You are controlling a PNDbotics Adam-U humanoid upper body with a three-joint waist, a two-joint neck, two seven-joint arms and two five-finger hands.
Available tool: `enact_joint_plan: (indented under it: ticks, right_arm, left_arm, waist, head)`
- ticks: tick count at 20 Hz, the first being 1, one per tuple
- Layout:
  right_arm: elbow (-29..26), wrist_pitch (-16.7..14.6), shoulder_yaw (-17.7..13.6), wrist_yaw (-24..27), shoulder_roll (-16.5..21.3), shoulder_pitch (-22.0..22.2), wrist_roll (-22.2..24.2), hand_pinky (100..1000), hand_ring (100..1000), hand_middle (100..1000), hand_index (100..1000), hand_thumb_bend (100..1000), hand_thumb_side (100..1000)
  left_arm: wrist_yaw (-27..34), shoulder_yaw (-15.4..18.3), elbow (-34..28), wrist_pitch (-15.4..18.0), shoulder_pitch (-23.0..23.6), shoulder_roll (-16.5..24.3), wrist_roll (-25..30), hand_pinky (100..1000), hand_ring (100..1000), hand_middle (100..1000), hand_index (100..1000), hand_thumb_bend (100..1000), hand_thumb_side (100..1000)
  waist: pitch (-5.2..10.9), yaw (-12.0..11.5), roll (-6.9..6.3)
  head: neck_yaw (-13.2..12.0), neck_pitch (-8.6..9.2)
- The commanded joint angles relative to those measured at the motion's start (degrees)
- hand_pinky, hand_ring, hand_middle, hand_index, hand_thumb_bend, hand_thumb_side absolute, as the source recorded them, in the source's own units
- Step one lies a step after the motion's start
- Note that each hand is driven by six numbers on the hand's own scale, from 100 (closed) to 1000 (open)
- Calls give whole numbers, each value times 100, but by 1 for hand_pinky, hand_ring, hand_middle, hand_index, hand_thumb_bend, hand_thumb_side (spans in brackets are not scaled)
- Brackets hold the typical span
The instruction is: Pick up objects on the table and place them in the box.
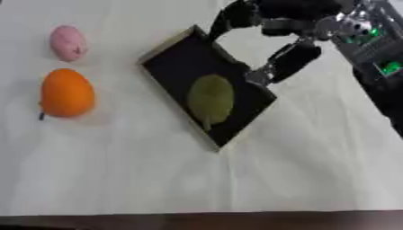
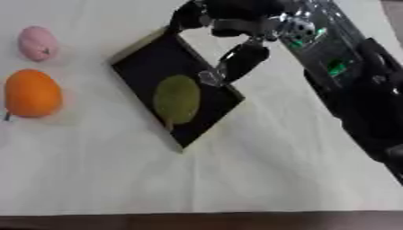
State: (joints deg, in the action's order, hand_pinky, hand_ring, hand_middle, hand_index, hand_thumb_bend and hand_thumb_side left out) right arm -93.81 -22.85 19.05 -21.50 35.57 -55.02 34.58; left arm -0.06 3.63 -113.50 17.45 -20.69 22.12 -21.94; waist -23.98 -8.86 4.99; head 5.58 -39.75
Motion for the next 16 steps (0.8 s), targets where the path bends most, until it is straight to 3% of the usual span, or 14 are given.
enact_joint_plan:
  ticks: [1,8,13,16]
  right_arm:
    - [-334,318,-402,481,174,-126,-173,909,803,713,821,100,222]
    - [-1002,1023,-1066,1333,434,96,-791,902,770,665,781,100,145]
    - [-1551,1198,-1407,1441,1029,664,-1257,897,771,665,781,100,106]
    - [-1834,1229,-1567,1400,1430,1109,-1409,897,781,680,790,100,115]
  left_arm:
    - [-15,18,-109,-2,-56,69,-12,696,679,741,794,217,594]
    - [-78,-13,-109,-26,-126,320,25,697,681,742,797,217,582]
    - [-751,-188,-109,-365,-256,1219,346,704,695,746,816,213,569]
    - [-1436,-403,-109,-837,-277,1928,1040,733,733,771,842,196,600]
  waist:
    - [176,13,-51]
    - [188,64,-94]
    - [211,125,-136]
    - [218,173,-153]
  head:
    - [-32,-32]
    - [-75,-45]
    - [-153,-89]
    - [-251,-113]
